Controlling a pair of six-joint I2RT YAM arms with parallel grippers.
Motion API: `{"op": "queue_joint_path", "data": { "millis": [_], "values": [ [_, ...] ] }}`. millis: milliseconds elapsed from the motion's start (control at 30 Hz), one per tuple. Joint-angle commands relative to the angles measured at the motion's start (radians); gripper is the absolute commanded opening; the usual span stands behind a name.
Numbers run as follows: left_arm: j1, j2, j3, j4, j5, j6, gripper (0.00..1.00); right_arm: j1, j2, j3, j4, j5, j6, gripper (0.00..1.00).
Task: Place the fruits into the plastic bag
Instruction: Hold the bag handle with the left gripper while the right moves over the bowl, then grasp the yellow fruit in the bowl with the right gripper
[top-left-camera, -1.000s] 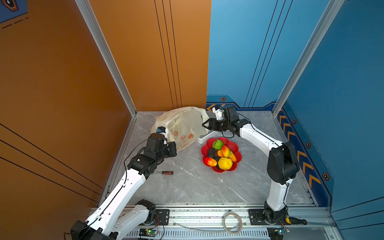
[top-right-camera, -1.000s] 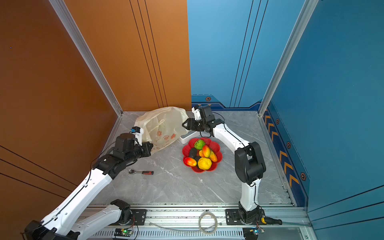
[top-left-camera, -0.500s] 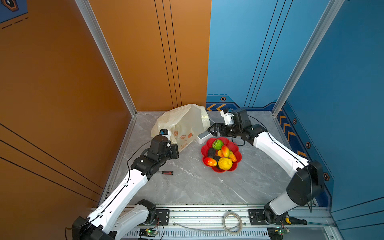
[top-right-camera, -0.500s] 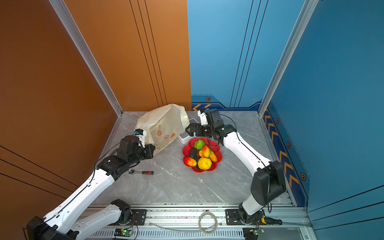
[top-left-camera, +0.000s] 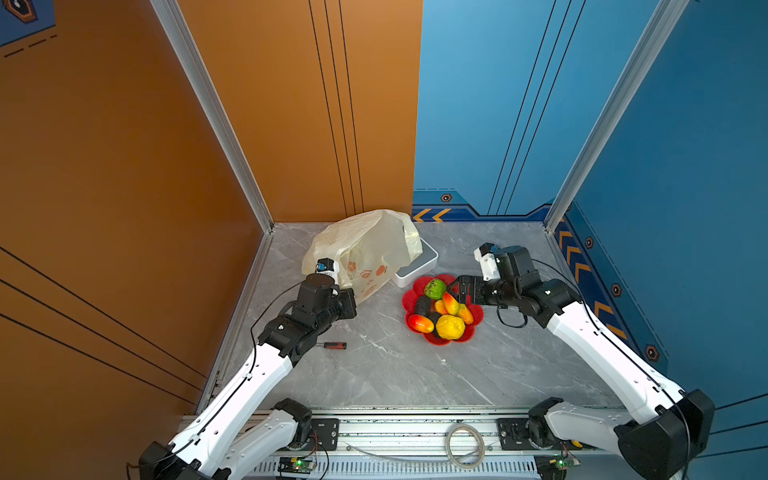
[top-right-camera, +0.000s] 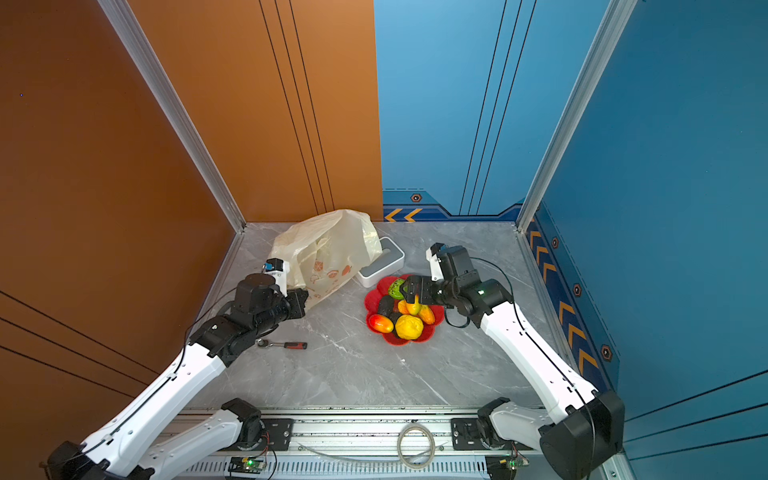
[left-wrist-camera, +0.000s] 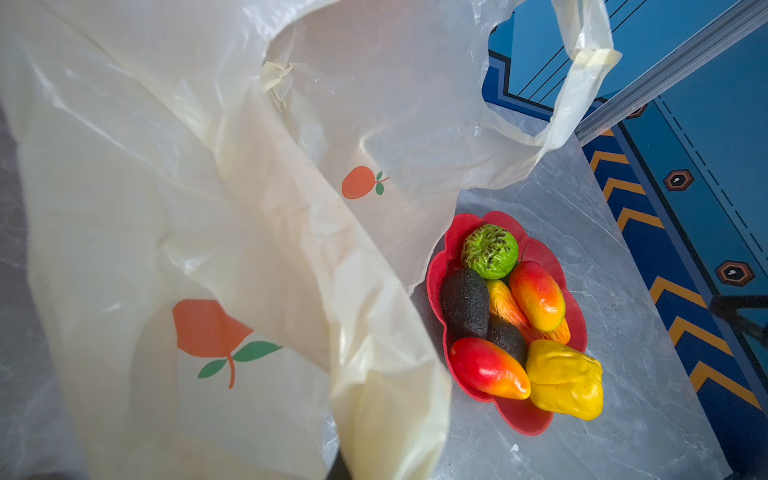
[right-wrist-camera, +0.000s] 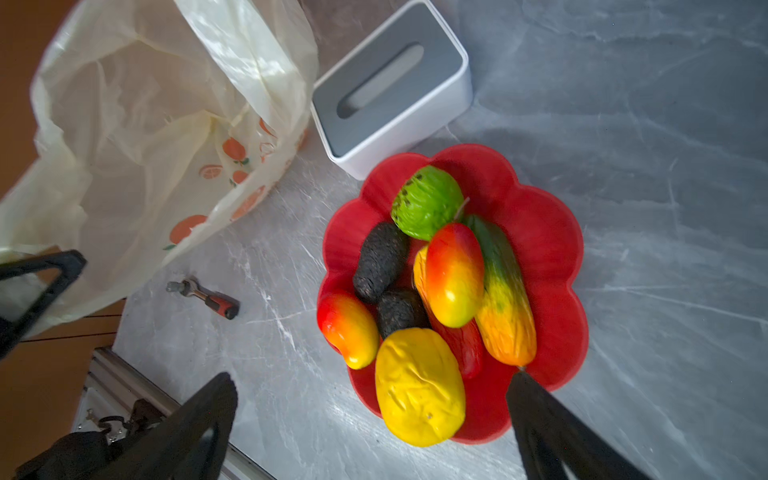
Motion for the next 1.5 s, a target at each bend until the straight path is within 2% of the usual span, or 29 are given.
{"op": "queue_joint_path", "data": {
  "millis": [0, 333, 533, 967, 1467],
  "values": [
    [0.002, 0.01, -0.004, 0.019, 0.006, -0.005, 0.0, 0.025, -0.028, -0.032, -0.089, 0.046, 0.022, 1.0],
    [0.003, 0.023, 0.053, -0.031, 0.042, -0.018, 0.0, 0.081, 0.05, -0.073, -0.146, 0.111, 0.031, 1.0],
    [0.002, 0.023, 0.054, -0.042, 0.051, -0.016, 0.0, 0.12, 0.133, -0.088, -0.103, 0.101, 0.068, 1.0],
    [0.004, 0.007, 0.062, -0.066, 0.046, -0.009, 0.0, 0.103, 0.235, -0.119, -0.009, 0.054, 0.154, 1.0],
    [0.005, 0.003, 0.062, -0.067, 0.049, -0.016, 0.0, 0.085, 0.263, -0.163, 0.067, 0.017, 0.181, 0.88]
  ]
}}
